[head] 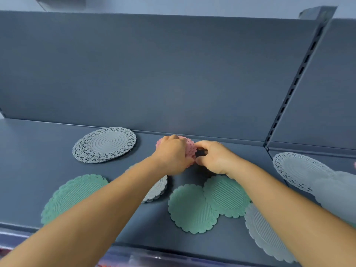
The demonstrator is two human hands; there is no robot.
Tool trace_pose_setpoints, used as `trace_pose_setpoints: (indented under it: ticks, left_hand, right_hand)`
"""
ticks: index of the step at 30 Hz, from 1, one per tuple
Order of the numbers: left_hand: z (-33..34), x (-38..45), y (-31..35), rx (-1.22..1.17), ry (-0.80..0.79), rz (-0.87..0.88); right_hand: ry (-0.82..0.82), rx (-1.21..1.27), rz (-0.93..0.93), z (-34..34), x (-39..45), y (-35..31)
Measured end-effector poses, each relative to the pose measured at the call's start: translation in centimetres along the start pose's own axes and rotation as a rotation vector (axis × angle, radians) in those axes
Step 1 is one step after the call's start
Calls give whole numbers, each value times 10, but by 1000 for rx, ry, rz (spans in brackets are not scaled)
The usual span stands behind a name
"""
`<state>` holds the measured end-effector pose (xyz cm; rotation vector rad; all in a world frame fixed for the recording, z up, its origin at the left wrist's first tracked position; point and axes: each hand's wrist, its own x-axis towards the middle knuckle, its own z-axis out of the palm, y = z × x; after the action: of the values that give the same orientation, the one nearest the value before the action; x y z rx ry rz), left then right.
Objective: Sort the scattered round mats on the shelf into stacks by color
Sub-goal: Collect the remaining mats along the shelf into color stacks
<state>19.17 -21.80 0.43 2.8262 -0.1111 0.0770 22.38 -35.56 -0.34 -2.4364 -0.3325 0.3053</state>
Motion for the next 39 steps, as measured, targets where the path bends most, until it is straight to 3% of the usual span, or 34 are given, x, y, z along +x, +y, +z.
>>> trace_pose_setpoints:
  ticks: [7,16,21,27,33,36,39]
  left_hand:
    - [4,-61,39,43,-231,96]
    - [1,-79,50,65,-323,-94]
    - [-3,-80,52,38,-347,-172]
    - [3,-79,50,50,-224,-136]
    - [-9,-87,31,-283,139,-218]
    - [-19,-94,19,-469,290,-299]
    - [-29,-107,5,-574,317,-332]
  right_hand:
    - [-163,-174,14,-23,-54,27]
    - [-129,-368,56,-32,-87,38]
    - [-135,-281,96,-35,-88,41]
    - [56,-31,86,-30,-88,46]
    - [206,226,24,-32,-98,33]
    - [194,338,-5,-23,-101,18]
    - [147,436,7,-3,-100,-2]
